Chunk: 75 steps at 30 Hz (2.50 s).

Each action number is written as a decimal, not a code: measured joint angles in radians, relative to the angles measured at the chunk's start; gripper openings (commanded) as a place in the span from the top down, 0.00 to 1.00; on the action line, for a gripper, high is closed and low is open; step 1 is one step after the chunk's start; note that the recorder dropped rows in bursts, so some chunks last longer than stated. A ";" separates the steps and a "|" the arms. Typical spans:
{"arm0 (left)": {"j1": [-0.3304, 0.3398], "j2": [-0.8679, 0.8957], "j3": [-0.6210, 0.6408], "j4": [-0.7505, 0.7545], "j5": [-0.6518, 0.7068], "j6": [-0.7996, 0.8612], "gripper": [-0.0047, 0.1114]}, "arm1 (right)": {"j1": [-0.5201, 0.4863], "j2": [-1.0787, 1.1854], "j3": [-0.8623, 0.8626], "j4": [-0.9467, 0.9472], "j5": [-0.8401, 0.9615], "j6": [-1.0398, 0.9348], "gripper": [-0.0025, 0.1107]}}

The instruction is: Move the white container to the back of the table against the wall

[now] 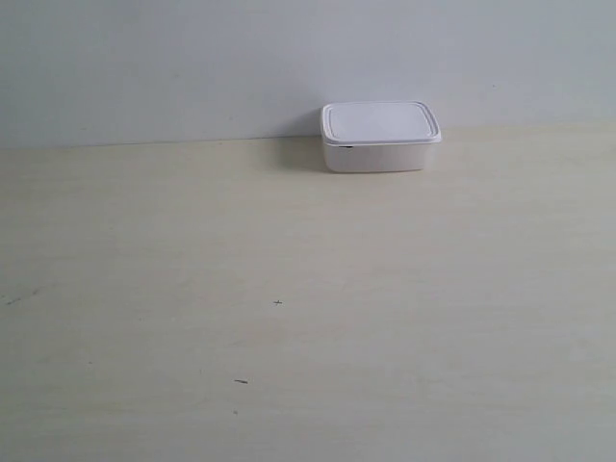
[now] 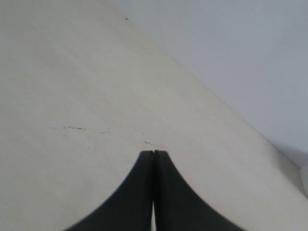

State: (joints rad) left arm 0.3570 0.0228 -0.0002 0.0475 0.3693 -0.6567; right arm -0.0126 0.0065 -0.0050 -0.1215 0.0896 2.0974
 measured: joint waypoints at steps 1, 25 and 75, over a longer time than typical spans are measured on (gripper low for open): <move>0.000 0.000 0.000 0.000 0.000 0.016 0.96 | 0.000 0.000 0.000 0.000 0.000 0.000 0.98; 0.000 0.000 0.000 0.000 0.000 0.234 0.96 | 0.000 0.000 0.000 -0.318 0.157 0.000 0.98; 0.000 0.000 0.000 0.000 0.002 0.238 0.96 | 0.000 0.000 0.000 -0.321 0.201 -1.459 0.98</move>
State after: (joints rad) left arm 0.3570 0.0228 -0.0002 0.0475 0.3712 -0.4186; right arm -0.0126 0.0065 -0.0050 -0.4428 0.2904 0.6381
